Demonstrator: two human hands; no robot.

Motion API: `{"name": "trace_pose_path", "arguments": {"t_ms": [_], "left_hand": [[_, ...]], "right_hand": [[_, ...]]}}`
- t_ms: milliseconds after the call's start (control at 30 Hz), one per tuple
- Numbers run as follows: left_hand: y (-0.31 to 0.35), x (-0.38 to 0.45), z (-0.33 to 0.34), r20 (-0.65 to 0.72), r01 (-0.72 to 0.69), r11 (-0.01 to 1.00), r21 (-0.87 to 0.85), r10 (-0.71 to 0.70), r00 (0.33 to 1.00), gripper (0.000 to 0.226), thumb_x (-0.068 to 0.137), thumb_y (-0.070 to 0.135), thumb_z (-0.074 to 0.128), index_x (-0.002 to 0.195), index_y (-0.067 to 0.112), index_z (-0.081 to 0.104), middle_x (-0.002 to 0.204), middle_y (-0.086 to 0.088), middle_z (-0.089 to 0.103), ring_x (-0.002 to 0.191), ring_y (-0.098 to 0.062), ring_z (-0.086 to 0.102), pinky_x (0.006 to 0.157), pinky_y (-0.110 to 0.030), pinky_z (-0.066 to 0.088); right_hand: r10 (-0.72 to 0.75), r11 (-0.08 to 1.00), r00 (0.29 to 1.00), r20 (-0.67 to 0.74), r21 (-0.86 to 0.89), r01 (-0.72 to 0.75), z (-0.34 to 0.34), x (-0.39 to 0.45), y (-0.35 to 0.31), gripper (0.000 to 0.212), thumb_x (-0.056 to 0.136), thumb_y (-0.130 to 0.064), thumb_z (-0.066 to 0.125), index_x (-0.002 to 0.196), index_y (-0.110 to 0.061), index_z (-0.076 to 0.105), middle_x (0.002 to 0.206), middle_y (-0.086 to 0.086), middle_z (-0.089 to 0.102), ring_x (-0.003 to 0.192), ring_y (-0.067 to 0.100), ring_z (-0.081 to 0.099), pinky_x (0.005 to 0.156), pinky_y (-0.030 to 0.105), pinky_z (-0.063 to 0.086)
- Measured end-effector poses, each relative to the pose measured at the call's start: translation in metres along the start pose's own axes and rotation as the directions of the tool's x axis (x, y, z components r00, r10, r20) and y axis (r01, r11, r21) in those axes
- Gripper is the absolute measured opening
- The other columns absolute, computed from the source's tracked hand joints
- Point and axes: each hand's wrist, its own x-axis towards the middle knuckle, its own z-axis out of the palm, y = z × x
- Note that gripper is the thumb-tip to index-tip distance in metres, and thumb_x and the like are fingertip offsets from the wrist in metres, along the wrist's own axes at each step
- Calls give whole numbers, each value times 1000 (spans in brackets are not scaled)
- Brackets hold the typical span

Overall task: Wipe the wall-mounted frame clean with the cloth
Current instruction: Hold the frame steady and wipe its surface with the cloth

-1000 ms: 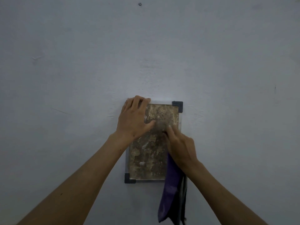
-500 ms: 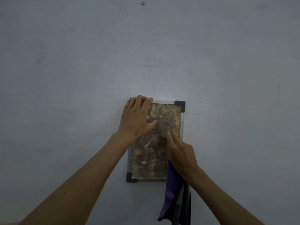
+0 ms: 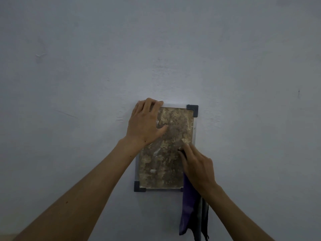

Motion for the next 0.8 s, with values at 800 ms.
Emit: {"name": "trace_pose_path", "arguments": {"t_ms": [800], "left_hand": [[1, 0, 0, 17, 3, 1000, 8, -3, 1000, 75, 78, 54, 67, 141, 17, 46, 131, -5, 45, 124, -28, 41, 110, -44, 39]], "right_hand": [[-210, 974, 940, 269, -25, 224, 19, -62, -14, 30, 81, -4, 77, 104, -15, 59, 91, -3, 59, 58, 15, 56, 38, 28, 46]]}}
